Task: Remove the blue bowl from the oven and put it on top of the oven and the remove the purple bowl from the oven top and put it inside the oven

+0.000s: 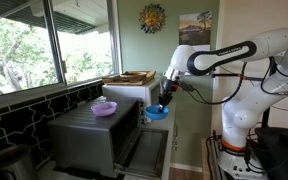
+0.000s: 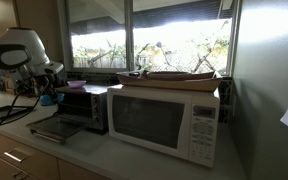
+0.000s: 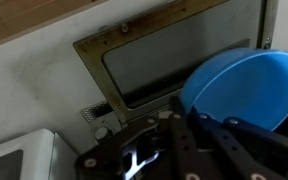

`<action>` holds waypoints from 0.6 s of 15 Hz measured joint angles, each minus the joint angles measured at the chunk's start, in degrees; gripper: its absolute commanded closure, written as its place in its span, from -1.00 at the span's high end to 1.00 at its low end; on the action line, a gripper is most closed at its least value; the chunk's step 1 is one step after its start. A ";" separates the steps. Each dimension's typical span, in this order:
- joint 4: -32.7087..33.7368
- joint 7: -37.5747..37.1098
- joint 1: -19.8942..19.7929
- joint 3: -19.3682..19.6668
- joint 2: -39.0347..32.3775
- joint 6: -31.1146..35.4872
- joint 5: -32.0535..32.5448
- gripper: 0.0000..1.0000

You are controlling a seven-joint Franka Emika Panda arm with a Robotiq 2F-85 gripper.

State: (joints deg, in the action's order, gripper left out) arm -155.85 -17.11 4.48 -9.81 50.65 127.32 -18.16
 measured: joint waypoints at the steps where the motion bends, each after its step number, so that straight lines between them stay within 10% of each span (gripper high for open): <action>1: -0.06 0.00 0.00 0.00 0.86 -0.51 0.07 -0.98; 9: 2.44 0.00 -1.30 0.20 0.91 1.95 0.80 -0.98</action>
State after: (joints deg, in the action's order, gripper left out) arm -153.41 -17.11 3.19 -9.61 51.56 129.27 -17.36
